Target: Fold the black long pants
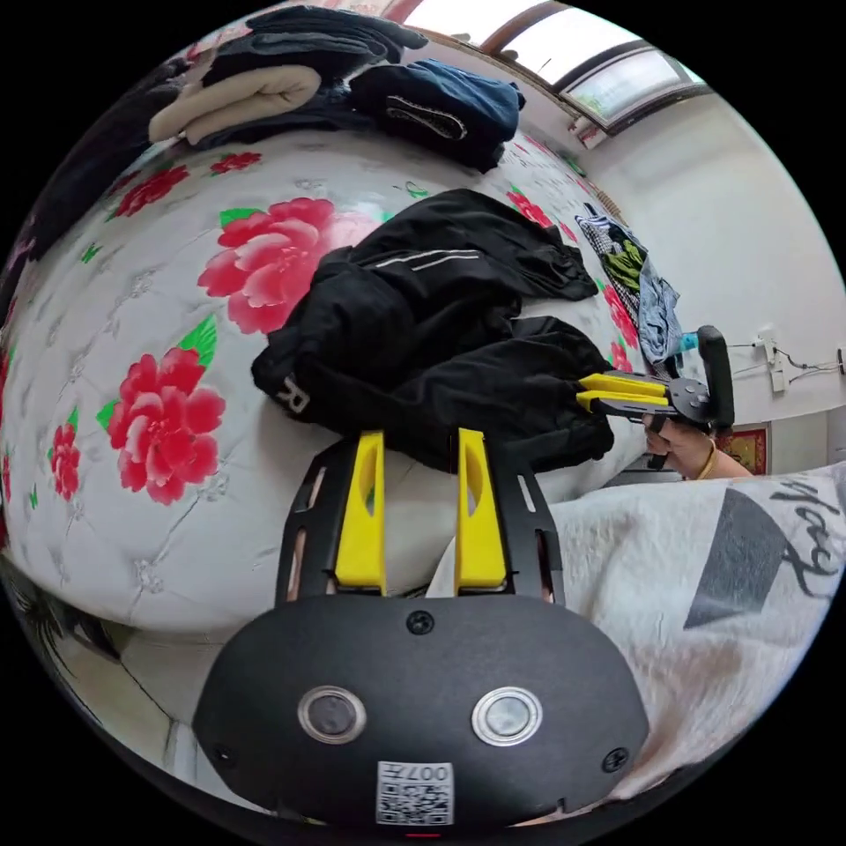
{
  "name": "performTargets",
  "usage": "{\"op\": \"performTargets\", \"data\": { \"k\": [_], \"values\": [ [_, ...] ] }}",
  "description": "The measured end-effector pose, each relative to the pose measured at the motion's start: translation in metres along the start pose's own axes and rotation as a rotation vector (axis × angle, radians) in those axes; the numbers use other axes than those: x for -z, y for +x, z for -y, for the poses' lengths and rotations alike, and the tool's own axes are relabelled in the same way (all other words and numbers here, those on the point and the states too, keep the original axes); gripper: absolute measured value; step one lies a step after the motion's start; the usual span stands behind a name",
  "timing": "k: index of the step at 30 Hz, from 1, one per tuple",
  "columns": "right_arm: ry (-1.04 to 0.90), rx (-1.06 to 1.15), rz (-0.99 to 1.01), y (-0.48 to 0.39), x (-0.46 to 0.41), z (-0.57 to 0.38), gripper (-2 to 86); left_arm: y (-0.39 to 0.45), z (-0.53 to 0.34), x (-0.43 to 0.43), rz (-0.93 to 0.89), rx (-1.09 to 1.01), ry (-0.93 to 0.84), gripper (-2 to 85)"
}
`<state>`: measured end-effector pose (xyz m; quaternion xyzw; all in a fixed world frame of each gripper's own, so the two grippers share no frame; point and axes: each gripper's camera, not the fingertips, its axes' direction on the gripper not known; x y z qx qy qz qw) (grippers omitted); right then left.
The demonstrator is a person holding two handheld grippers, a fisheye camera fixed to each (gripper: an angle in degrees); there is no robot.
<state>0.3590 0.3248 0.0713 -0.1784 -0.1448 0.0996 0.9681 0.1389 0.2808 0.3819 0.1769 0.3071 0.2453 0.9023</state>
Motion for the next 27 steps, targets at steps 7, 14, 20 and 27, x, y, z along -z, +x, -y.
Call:
{"op": "performTargets", "data": {
  "k": [7,14,20,27],
  "values": [
    [-0.064,0.427,0.265,-0.12,-0.01,0.063,2.4,0.003,0.066,0.008,0.513,-0.232,-0.082,0.8],
    [0.218,0.142,0.253,-0.055,0.044,0.08,3.1,-0.08,0.045,0.137,0.792,0.068,0.102,1.5],
    [0.266,-0.23,-0.03,0.047,0.059,0.065,4.0,-0.111,-0.047,0.154,0.41,0.318,0.164,8.2],
    [0.134,-0.216,-0.139,0.072,0.029,0.101,3.6,-0.025,-0.05,0.053,0.269,0.1,-0.11,13.2]
  ]
}}
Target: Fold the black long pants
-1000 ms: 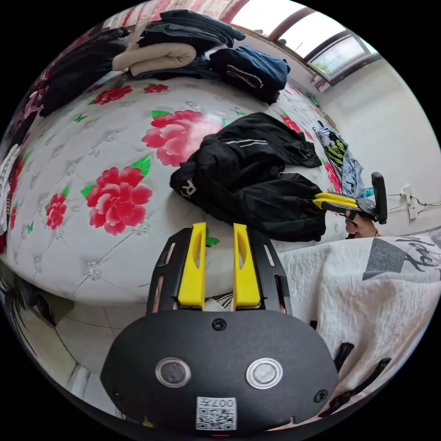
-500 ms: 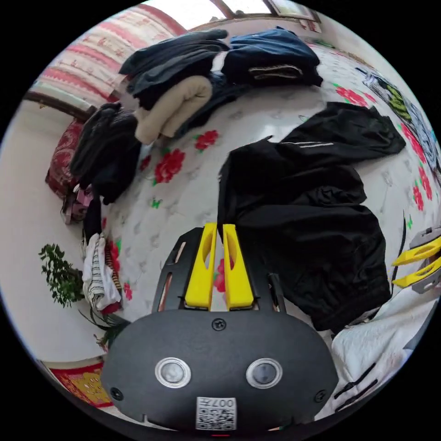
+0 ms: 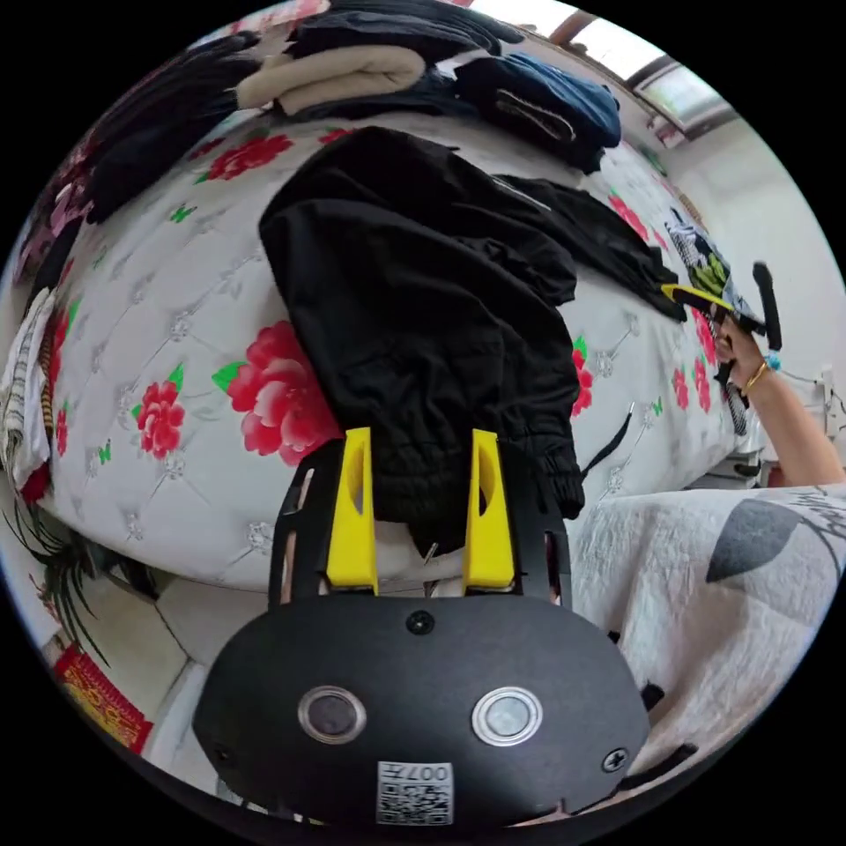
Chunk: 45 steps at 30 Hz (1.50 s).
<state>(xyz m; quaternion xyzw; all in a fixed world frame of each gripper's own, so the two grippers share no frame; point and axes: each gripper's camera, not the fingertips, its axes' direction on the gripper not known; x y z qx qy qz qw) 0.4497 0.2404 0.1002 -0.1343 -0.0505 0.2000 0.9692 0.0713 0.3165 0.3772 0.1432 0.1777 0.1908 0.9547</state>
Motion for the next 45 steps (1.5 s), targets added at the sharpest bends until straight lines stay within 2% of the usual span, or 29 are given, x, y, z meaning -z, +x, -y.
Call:
{"op": "performTargets", "data": {
  "k": [1,2,3,6,10,13,17,19,21,24,28,30,32,34,37,40,43,45],
  "values": [
    [-0.055,0.015,0.032,-0.006,-0.013,0.008,3.1,0.019,0.006,-0.009,0.119,-0.105,-0.027,11.9],
    [-0.135,0.012,0.012,-0.013,-0.026,0.014,2.4,0.027,0.009,-0.012,0.165,-0.167,-0.034,11.3],
    [-0.094,0.031,-0.01,-0.018,-0.023,0.015,2.0,0.033,0.013,-0.01,0.19,-0.239,-0.021,8.8],
    [-0.175,0.074,-0.057,-0.028,-0.024,0.023,0.4,0.009,0.021,0.017,0.299,-0.182,0.022,4.5],
    [0.088,0.044,-0.021,-0.004,0.043,-0.005,-0.2,-0.044,-0.004,0.084,0.52,-0.089,0.129,3.9],
    [0.302,0.029,0.015,0.021,0.109,-0.048,-0.2,-0.075,-0.041,0.138,0.616,0.015,0.219,3.8],
    [0.523,-0.03,-0.011,0.046,0.184,-0.114,-0.2,-0.092,-0.09,0.184,0.61,0.145,0.326,3.7],
    [0.575,-0.069,0.0,0.057,0.201,-0.139,-0.2,-0.089,-0.119,0.194,0.578,0.167,0.389,3.6],
    [0.568,-0.12,0.016,0.069,0.203,-0.154,-0.2,-0.086,-0.131,0.185,0.583,0.162,0.377,3.5],
    [0.454,-0.214,0.021,0.086,0.185,-0.161,-0.2,-0.074,-0.14,0.164,0.603,0.115,0.298,3.4],
    [0.344,-0.173,0.032,0.09,0.18,-0.13,-0.1,-0.075,-0.152,0.157,0.569,0.176,0.3,3.2],
    [0.398,-0.159,-0.03,0.086,0.195,-0.109,0.0,-0.081,-0.157,0.165,0.524,0.216,0.35,3.1],
    [0.609,-0.19,-0.142,0.078,0.226,-0.092,0.3,-0.087,-0.157,0.173,0.48,0.252,0.386,3.0],
    [0.658,-0.18,-0.221,0.07,0.234,-0.08,1.0,-0.086,-0.154,0.181,0.504,0.257,0.403,2.9],
    [0.561,-0.17,-0.158,0.07,0.201,-0.069,2.9,-0.077,-0.151,0.182,0.578,0.209,0.387,2.9],
    [0.35,-0.187,-0.068,0.082,0.121,-0.074,5.0,-0.077,-0.152,0.172,0.611,0.206,0.343,2.7],
    [0.096,-0.247,-0.018,0.098,0.038,-0.082,6.9,-0.091,-0.157,0.163,0.568,0.282,0.301,2.5],
    [0.015,-0.288,-0.02,0.109,0.006,-0.085,7.5,-0.1,-0.16,0.163,0.531,0.338,0.309,2.2]
  ]
}}
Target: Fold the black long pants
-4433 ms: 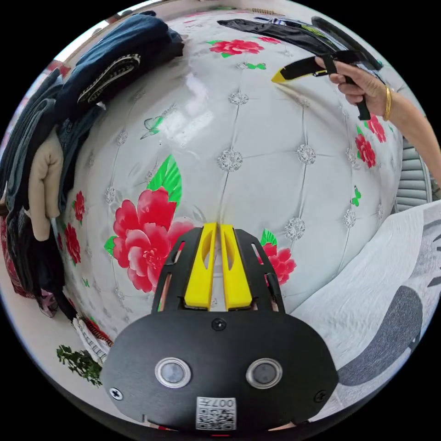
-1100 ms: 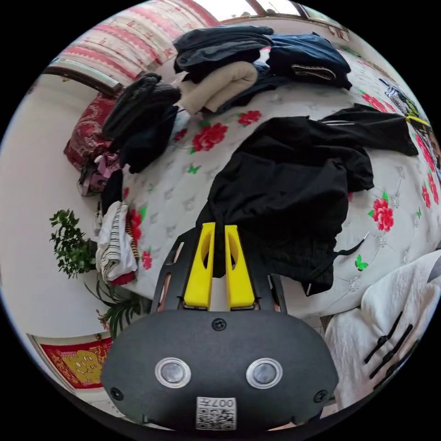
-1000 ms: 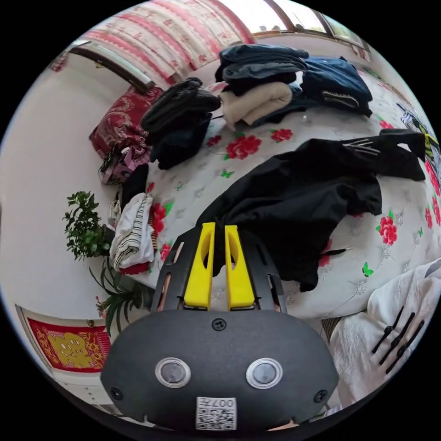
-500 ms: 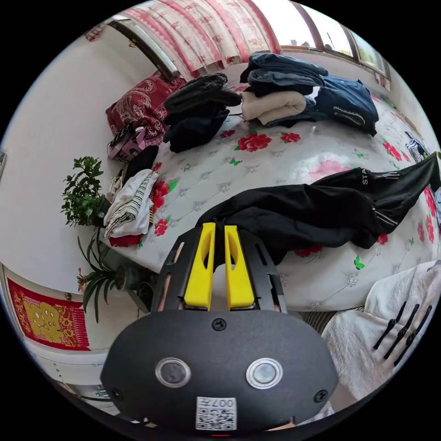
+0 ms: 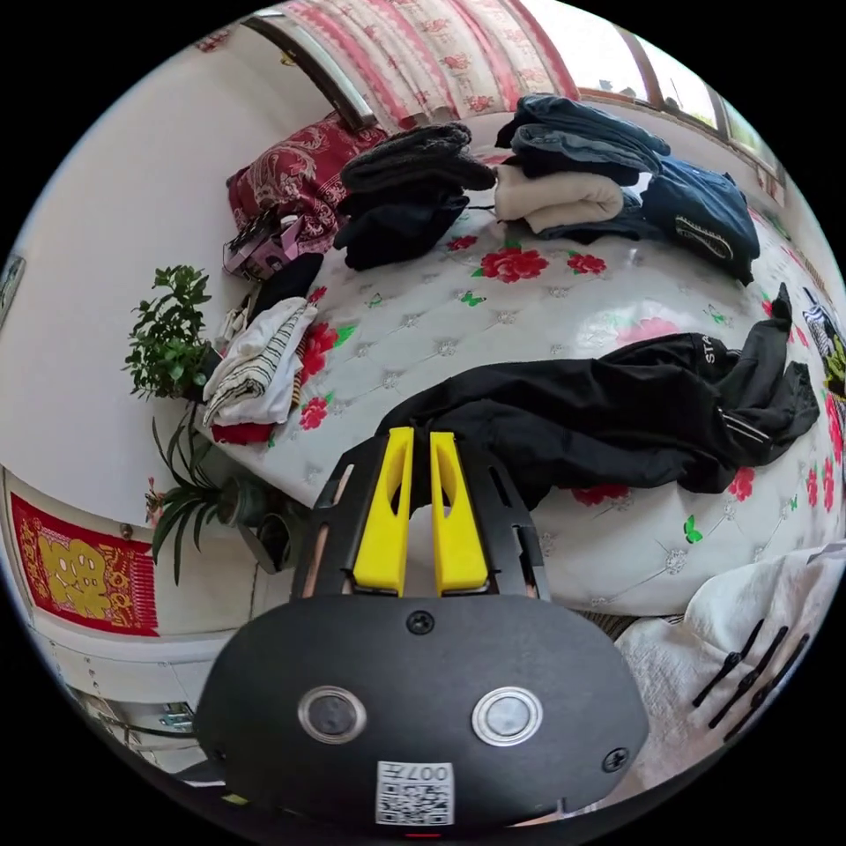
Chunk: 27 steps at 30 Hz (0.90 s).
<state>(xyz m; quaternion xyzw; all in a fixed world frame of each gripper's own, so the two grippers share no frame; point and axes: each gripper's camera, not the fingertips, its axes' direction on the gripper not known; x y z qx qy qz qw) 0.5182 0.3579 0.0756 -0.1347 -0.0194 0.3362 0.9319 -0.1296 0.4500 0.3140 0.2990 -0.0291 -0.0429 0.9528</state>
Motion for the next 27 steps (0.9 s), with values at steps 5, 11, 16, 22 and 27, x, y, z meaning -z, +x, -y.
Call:
{"op": "performTargets", "data": {
  "k": [5,11,16,22,27],
  "values": [
    [-0.147,-0.1,-0.005,0.022,-0.049,0.012,5.2,-0.013,0.032,-0.013,-0.053,0.084,-0.015,0.7],
    [0.012,0.027,0.091,0.031,0.014,0.043,1.9,-0.026,0.134,0.007,-0.14,0.081,0.164,-0.6],
    [0.409,0.058,0.206,0.075,0.122,0.013,0.9,-0.05,0.156,0.066,-0.057,0.011,0.455,-0.4],
    [0.502,-0.02,0.254,0.13,0.145,-0.053,0.8,-0.049,0.082,0.024,0.017,-0.091,0.311,2.0],
    [0.167,-0.208,0.196,0.161,0.058,-0.079,0.8,-0.062,0.01,-0.047,0.023,0.099,-0.1,1.3]
  ]
}}
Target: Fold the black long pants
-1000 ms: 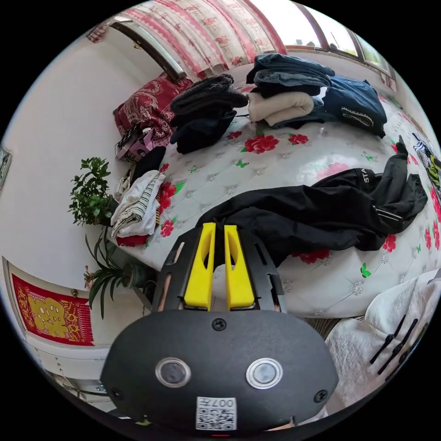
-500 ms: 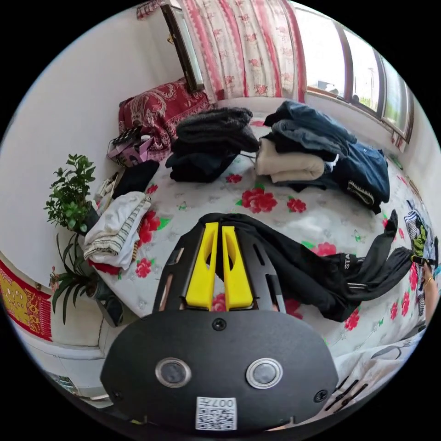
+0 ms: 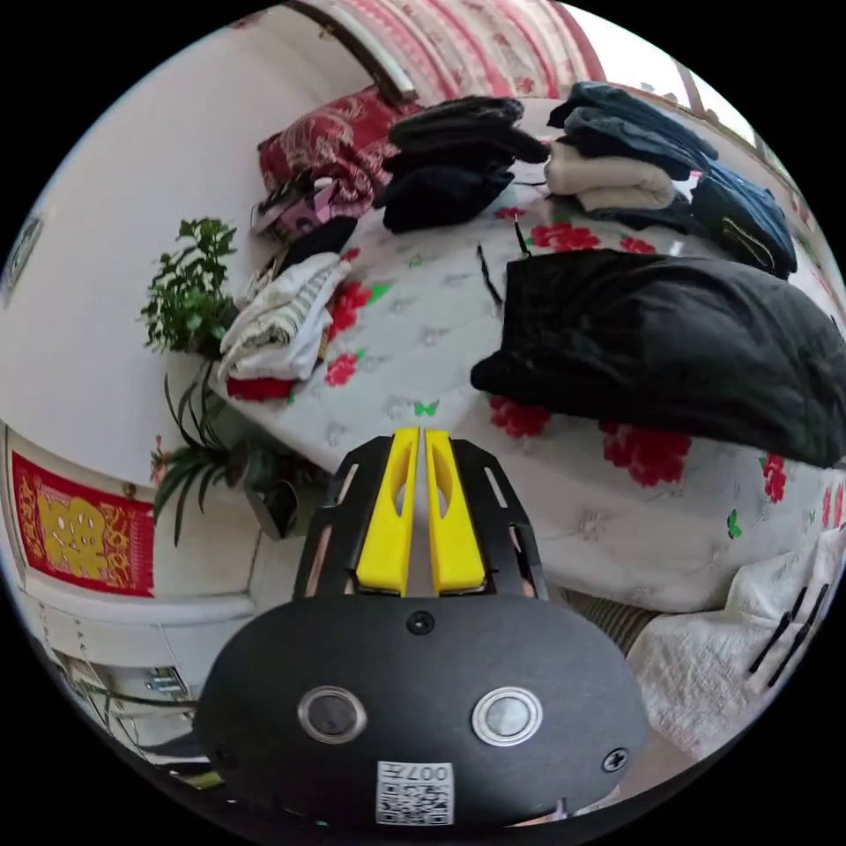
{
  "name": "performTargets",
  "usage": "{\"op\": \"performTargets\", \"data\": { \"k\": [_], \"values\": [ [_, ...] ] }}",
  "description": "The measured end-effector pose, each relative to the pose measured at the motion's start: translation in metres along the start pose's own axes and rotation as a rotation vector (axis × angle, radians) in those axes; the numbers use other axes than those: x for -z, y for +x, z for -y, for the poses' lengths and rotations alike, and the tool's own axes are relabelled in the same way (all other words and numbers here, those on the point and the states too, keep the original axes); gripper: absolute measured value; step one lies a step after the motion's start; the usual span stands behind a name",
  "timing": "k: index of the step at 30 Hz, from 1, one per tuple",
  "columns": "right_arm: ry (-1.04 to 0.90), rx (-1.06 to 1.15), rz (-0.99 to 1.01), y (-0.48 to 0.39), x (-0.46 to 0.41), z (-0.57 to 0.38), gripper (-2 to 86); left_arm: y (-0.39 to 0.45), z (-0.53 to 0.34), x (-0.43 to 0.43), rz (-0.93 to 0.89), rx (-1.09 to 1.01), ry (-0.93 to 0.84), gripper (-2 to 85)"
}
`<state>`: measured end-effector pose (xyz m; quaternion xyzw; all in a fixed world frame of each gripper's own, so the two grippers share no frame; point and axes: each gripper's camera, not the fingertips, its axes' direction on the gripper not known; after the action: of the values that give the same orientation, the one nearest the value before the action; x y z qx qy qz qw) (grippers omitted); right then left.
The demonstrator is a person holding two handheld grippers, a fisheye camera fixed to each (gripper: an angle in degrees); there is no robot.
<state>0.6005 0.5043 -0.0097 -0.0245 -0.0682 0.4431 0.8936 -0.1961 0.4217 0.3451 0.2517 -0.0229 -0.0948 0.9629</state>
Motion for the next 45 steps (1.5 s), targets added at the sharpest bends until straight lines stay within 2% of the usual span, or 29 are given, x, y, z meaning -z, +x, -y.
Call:
{"op": "performTargets", "data": {
  "k": [3,6,9,14,16,19,23,25,27,30,33,36,39,42,43,45],
  "values": [
    [-0.187,-0.147,-0.09,0.026,-0.042,-0.015,0.7,0.0,-0.012,-0.011,-0.142,0.071,-0.058,4.5],
    [-0.2,-0.155,-0.108,0.03,-0.051,-0.018,0.7,0.023,0.009,-0.016,-0.242,0.018,-0.057,7.7],
    [-0.198,-0.126,-0.115,0.023,-0.048,-0.007,0.8,0.049,0.046,-0.026,-0.264,-0.036,-0.065,8.7],
    [-0.177,-0.037,-0.1,-0.001,-0.026,0.018,1.1,0.076,0.104,-0.067,-0.212,0.0,-0.181,6.8],
    [-0.147,-0.009,-0.096,-0.009,-0.01,0.023,1.2,0.092,0.118,-0.091,-0.114,0.01,-0.283,2.3],
    [-0.12,0.008,-0.128,-0.013,0.007,0.026,1.5,0.119,0.12,-0.089,0.018,-0.169,-0.23,-0.1],
    [-0.33,-0.101,-0.175,0.012,-0.03,0.019,2.0,0.129,0.121,-0.086,0.074,-0.38,-0.229,-0.8],
    [-0.303,-0.11,-0.163,0.014,-0.03,0.014,2.3,0.115,0.113,-0.078,0.088,-0.447,-0.251,-0.9],
    [-0.247,-0.128,-0.145,0.014,-0.026,0.007,3.0,0.09,0.103,-0.067,0.053,-0.398,-0.245,-0.9],
    [-0.264,-0.181,-0.172,0.022,-0.038,-0.009,5.2,0.042,0.078,-0.061,-0.123,-0.186,-0.255,-0.8],
    [-0.289,-0.255,-0.208,0.03,-0.047,-0.017,7.3,0.01,0.052,-0.049,-0.247,-0.018,-0.135,-0.7],
    [-0.204,-0.274,-0.228,0.026,-0.032,-0.01,9.3,-0.015,0.044,-0.035,-0.184,0.119,-0.078,-0.9],
    [-0.168,-0.237,-0.26,0.016,-0.022,0.008,9.8,-0.027,0.054,-0.024,-0.192,0.128,-0.027,-1.0],
    [-0.405,-0.157,-0.227,0.015,-0.041,0.024,9.2,-0.023,0.078,-0.022,-0.197,0.092,-0.013,-1.0],
    [-0.566,-0.137,-0.268,0.019,-0.054,0.025,8.9,-0.017,0.088,-0.021,-0.208,0.071,0.003,-0.9],
    [-0.664,-0.092,-0.394,0.021,-0.059,0.021,8.5,-0.005,0.105,-0.023,-0.226,0.036,0.018,-0.9]
  ]
}}
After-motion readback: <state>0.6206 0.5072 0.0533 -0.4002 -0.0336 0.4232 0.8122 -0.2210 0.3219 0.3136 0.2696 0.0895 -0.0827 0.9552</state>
